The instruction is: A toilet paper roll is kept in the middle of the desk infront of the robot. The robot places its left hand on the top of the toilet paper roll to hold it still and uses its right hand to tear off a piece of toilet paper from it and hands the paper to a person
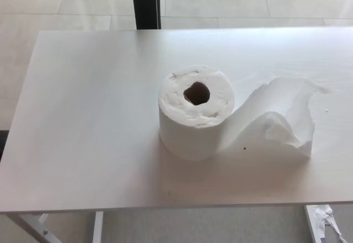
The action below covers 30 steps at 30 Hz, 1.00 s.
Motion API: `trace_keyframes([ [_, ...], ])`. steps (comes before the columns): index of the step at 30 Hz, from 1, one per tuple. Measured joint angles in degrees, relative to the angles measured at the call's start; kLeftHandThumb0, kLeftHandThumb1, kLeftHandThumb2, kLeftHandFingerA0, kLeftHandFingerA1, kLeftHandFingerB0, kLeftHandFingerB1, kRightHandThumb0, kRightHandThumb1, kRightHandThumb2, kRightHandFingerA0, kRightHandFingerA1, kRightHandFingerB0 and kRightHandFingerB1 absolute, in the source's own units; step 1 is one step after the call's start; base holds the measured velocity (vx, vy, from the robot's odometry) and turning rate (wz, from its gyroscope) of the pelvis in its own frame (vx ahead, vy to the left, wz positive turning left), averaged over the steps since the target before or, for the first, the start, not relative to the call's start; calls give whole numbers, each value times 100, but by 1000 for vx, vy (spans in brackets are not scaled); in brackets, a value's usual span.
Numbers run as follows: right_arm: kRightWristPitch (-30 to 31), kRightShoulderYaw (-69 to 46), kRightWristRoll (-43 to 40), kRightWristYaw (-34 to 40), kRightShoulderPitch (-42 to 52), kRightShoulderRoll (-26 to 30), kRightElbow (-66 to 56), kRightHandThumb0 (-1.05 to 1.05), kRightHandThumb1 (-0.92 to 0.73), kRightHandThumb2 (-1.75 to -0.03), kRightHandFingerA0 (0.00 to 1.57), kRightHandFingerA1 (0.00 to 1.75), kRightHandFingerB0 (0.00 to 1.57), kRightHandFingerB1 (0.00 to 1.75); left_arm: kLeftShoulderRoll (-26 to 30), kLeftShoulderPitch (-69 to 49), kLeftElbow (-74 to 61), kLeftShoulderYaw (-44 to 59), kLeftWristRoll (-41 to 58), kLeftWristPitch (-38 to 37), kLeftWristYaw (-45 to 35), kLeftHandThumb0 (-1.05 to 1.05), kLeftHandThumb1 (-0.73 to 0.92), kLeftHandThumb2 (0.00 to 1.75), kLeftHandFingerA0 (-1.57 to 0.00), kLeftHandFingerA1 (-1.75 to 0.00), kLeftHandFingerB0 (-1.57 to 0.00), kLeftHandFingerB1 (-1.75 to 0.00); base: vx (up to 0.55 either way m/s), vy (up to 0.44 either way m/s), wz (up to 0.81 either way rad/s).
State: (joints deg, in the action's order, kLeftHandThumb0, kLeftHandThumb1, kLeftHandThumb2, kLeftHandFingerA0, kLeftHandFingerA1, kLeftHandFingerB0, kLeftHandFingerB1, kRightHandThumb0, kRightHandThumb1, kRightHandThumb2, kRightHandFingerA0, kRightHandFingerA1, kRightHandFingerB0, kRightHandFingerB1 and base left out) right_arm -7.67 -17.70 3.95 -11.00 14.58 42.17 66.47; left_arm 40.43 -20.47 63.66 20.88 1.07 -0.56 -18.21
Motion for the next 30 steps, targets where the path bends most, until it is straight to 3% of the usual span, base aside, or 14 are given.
trace_keyframes([
  [1, -55, -49, -20, -56, -22, 39, 63, -64, -66, -60, 30, 59, 27, 34, 38, -7, 39, 67, 44, -47, -97, -79, 54, 99, -43, -72, -39, -64, 0, 0, 0],
  [7, -258, -604, -315, -225, -84, 59, 18, -62, -63, -59, 22, 51, 27, 31, 42, 112, 143, 861, 483, -64, -446, -87, 75, 64, -38, -75, -41, -66, 0, 0, 0],
  [9, -274, -861, -459, -289, -161, 59, -56, -66, -49, -85, 74, 78, 20, 44, 40, 180, 123, 1131, 616, -84, -479, -97, 72, 85, -44, -66, -37, -60, 0, 0, 0],
  [10, -275, -1030, -545, -313, -228, 59, -129, -64, -62, -59, 71, 63, 27, 31, 40, 233, 91, 1248, 674, -107, -479, -92, 88, 66, -42, -64, -40, -60, 0, 0, 0],
  [12, -299, -1329, -702, -359, -396, 59, -346, -71, -51, -87, 78, 78, 16, 44, 41, 373, -53, 1402, 729, -161, -475, -100, 74, 86, -41, -67, -35, -63, 0, 0, 0],
  [14, -316, -1592, -847, -408, -558, 59, -665, -68, -62, -59, 91, 98, 24, 31, 46, 488, -385, 1540, 779, -225, -471, -100, 88, 67, -38, -65, -34, -62, 0, 0, 0],
  [15, -317, -1718, -921, -435, -641, 59, -892, -71, -62, -59, 60, 59, 26, 38, 50, 575, -605, 1616, 815, -266, -470, -105, 85, 67, -38, -78, -33, -76, 0, 0, 0],
  [16, -319, -1779, -956, -445, -720, 62, -1057, -71, -62, -59, 60, 59, 26, 38, 51, 630, -801, 1665, 836, -283, -468, -105, 85, 67, -38, -78, -33, -76, 0, 0, 0],
  [18, -321, -1853, -1008, -461, -876, 62, -1336, -73, -62, -59, 38, 41, 22, 37, 51, 737, -1184, 1742, 862, -296, -464, -105, 85, 68, -70, -89, -58, -85, 0, 0, 0],
  [19, -320, -1886, -1036, -474, -974, 62, -1494, -74, -51, -87, 29, 49, 17, 46, 51, 816, -1421, 1785, 870, -297, -452, -105, 83, 69, -141, -99, -63, -85, 0, 0, 0],
  [20, -318, -1900, -1059, -482, -1061, 62, -1643, -74, -51, -87, 29, 49, 17, 46, 50, 889, -1648, 1803, 870, -296, -434, -105, 83, 69, -141, -99, -63, -85, 0, 0, 0],
  [21, -317, -1903, -1079, -490, -1146, 62, -1791, -69, -62, -59, 38, 38, 24, 35, 51, 975, -1858, 1816, 870, -296, -414, -105, 83, 69, -129, -89, -58, -84, 0, 0, 0],
  [22, -313, -1904, -1093, -495, -1229, 62, -1913, -69, -48, -82, 27, 47, 19, 44, 51, 1055, -2033, 1820, 869, -293, -398, -105, 56, 110, -58, -82, -30, -62, 0, 0, 0],
  [30, -206, -1685, -1132, -527, -2041, 30, -3089, -66, -50, -81, 24, 48, 17, 41, 50, 2107, -3522, 1651, 860, -154, -294, -87, 89, 67, -30, -60, -26, -42, 0, 0, 0],
])
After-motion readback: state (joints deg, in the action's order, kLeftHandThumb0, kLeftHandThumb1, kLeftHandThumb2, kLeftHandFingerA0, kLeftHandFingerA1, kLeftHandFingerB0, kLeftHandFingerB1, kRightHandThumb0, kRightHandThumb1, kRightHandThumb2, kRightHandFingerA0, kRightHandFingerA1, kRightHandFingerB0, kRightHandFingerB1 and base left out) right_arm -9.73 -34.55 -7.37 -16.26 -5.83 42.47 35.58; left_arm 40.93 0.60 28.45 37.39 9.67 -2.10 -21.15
